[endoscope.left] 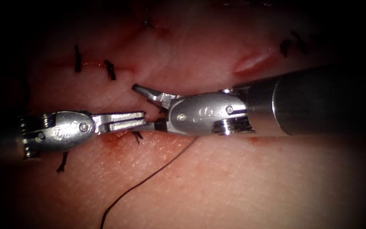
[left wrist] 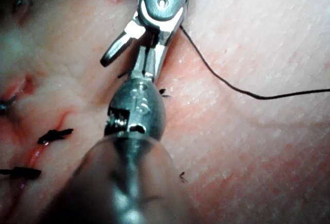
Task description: Wound Closure
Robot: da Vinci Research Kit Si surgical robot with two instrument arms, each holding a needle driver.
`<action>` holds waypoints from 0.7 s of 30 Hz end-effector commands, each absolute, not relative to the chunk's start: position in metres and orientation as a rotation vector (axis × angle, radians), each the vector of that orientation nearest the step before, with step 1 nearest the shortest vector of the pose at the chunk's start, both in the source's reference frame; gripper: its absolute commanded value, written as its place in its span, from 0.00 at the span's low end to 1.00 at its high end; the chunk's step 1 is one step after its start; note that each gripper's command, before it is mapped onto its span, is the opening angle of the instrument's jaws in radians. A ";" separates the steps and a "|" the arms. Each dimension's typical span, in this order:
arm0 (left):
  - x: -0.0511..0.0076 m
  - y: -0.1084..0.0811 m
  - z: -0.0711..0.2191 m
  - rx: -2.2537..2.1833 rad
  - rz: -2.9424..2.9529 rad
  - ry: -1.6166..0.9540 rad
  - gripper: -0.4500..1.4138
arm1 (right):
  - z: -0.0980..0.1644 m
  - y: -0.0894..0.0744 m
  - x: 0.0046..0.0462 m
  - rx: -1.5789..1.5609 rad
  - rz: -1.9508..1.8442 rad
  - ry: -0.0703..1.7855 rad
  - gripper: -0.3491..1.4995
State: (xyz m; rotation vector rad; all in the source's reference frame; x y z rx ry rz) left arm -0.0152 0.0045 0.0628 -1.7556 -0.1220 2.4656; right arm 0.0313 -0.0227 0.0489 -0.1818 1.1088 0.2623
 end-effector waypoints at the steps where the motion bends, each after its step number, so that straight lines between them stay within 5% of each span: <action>1: -0.0152 0.004 0.063 -1.750 2.471 -0.116 0.00 | 0.048 -0.023 0.0295 -0.185 0.272 1.109 0.99; 10: -0.0114 -0.001 0.061 -1.743 2.481 -0.135 0.00 | 0.044 -0.023 0.0184 -0.227 0.345 1.079 0.99; 17: -0.0104 -0.005 0.064 -1.665 2.420 -0.246 0.00 | 0.044 -0.023 0.0157 -0.247 0.379 1.041 0.99; 21: -0.0102 -0.007 0.066 -1.459 2.490 -0.422 0.23 | 0.044 -0.023 0.0161 -0.244 0.381 1.050 0.99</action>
